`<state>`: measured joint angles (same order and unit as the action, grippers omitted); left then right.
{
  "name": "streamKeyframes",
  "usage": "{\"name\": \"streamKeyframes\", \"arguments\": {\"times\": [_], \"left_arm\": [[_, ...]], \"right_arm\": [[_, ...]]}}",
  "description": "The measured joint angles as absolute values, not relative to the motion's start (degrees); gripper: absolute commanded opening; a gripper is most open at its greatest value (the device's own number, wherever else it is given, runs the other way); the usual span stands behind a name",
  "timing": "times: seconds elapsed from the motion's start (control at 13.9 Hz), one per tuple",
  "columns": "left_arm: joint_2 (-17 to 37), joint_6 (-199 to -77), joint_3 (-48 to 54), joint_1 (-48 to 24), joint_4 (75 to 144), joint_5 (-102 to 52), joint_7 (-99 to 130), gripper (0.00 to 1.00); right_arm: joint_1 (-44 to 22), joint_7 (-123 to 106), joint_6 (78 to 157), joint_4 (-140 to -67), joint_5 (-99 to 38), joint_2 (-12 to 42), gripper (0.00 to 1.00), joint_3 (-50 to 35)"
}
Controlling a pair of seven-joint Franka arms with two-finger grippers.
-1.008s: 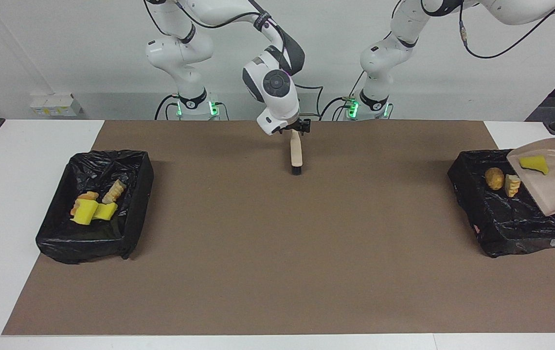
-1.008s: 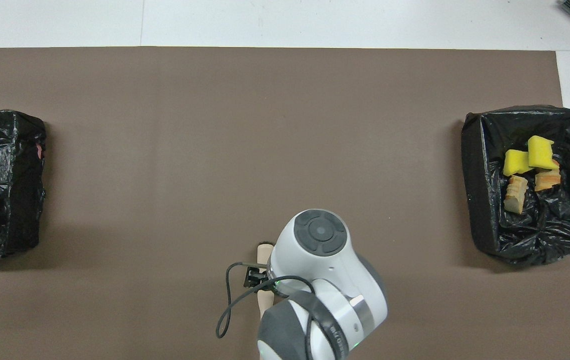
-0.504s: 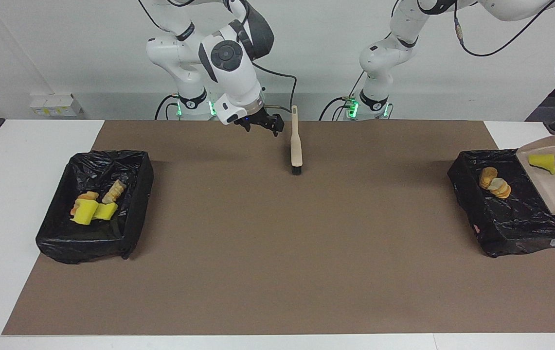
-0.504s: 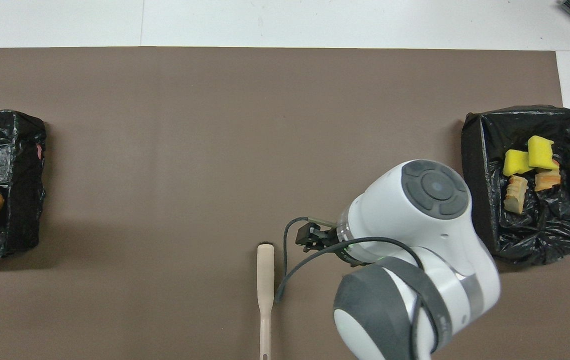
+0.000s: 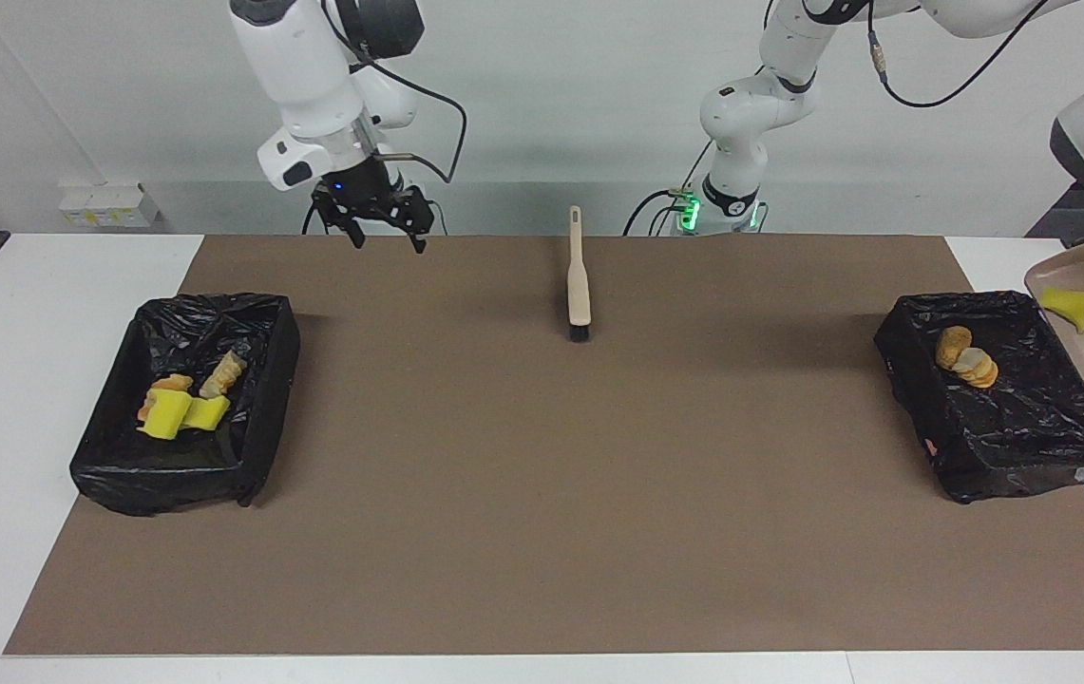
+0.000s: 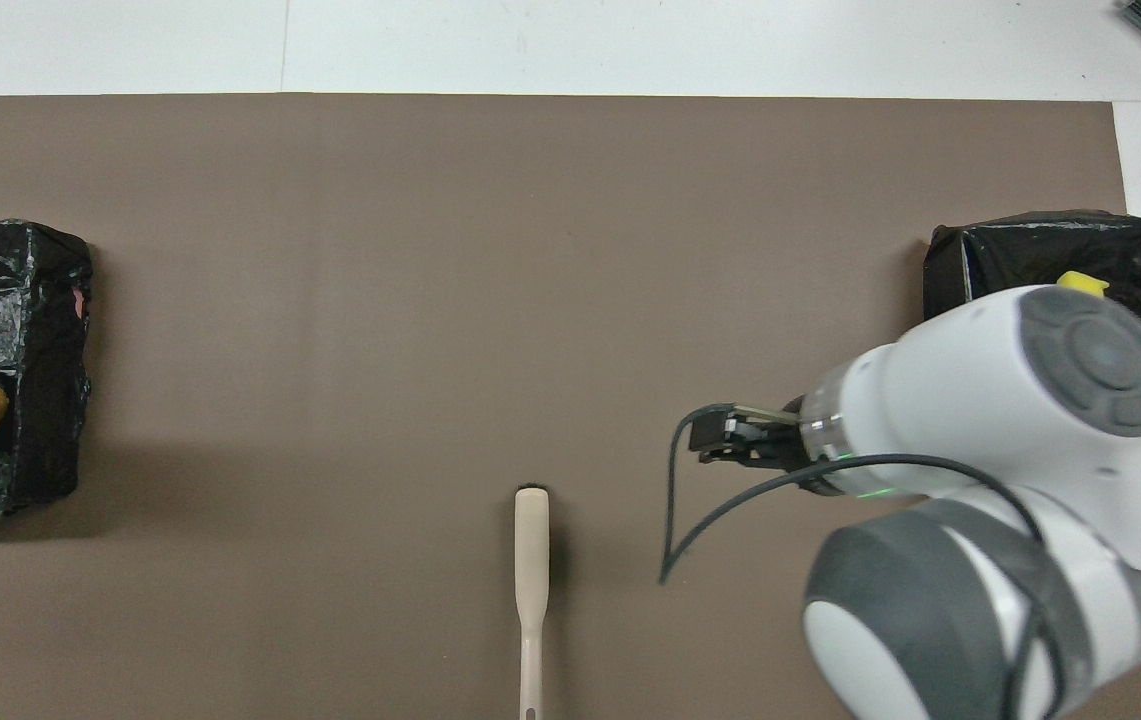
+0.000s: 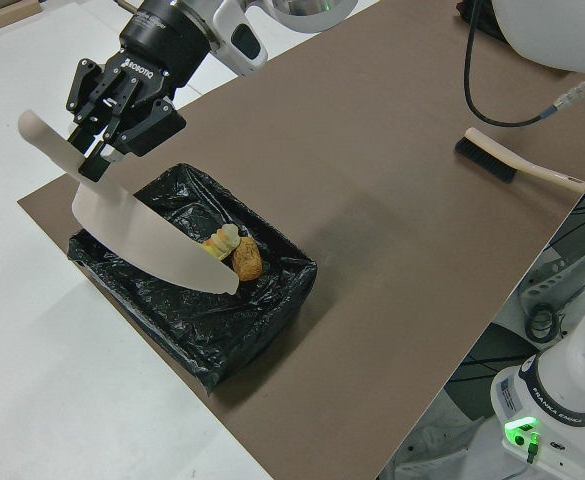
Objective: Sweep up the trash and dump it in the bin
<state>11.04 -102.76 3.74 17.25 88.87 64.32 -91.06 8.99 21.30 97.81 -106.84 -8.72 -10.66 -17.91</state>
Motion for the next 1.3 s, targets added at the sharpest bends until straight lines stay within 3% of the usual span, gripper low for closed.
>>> {"name": "streamKeyframes", "arguments": {"times": [0.58, 1.01, 1.3], "left_arm": [[10.83, -96.34, 3.68, 14.49, 88.82, 68.49, -84.95, 0.00], [9.26, -96.46, 3.42, 14.38, 86.48, 42.64, -78.14, 0.00], [8.91, -95.66, 5.04, 11.29, 86.27, 26.77, -62.73, 0.00]], "right_arm": [[10.54, 20.87, 97.72, -103.52, -2.97, -8.94, 1.00, -17.41], [10.76, 19.29, 97.67, -101.03, 0.00, -8.18, 1.00, -16.86], [5.93, 17.55, 94.47, -95.93, 1.51, -4.78, 1.00, -10.38]]}}
